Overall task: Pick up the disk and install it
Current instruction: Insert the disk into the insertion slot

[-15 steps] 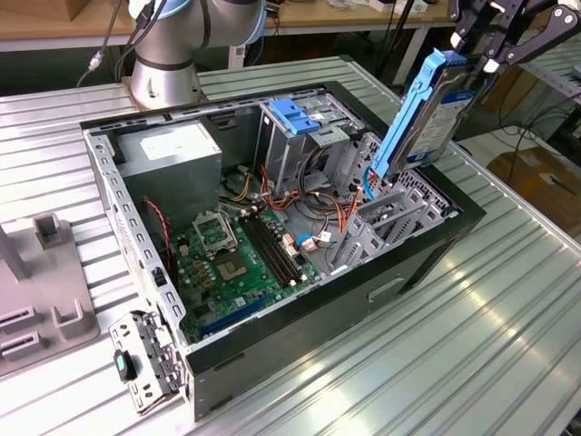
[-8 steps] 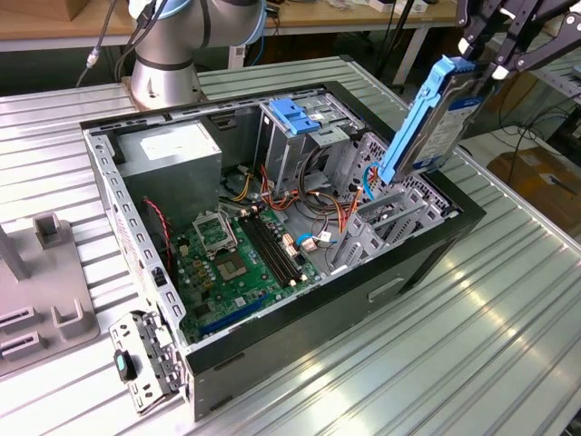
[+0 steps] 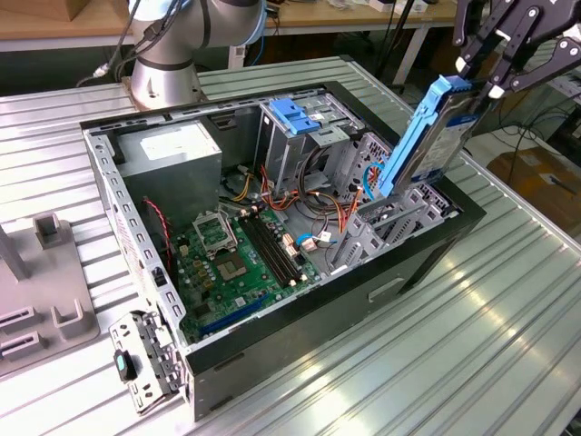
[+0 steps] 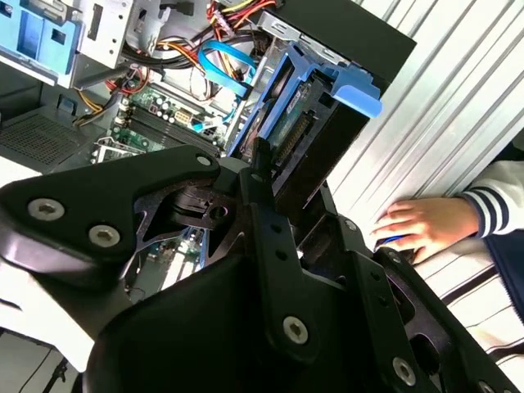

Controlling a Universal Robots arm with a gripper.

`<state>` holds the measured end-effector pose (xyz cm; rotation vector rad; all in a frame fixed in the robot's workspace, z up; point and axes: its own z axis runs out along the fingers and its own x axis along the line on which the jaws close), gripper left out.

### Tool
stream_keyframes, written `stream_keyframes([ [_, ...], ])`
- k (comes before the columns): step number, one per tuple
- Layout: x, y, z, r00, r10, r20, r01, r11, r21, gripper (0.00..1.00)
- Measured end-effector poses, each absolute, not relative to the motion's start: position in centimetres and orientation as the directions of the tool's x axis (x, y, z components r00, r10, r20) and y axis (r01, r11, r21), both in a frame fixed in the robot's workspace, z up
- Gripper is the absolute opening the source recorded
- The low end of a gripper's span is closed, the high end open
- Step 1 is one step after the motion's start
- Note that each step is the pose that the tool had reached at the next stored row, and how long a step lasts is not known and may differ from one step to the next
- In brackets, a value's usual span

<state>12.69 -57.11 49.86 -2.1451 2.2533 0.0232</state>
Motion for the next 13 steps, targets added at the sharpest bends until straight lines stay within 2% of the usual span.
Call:
stream_keyframes([
  [8,11.7,-57.2,47.8,-0.049,-0.998,-0.033,-0.999,0.049,-0.01,0.35],
  [13,11.7,-57.2,47.6,-0.03,-0.999,-0.032,-0.999,0.03,-0.01,0.35],
])
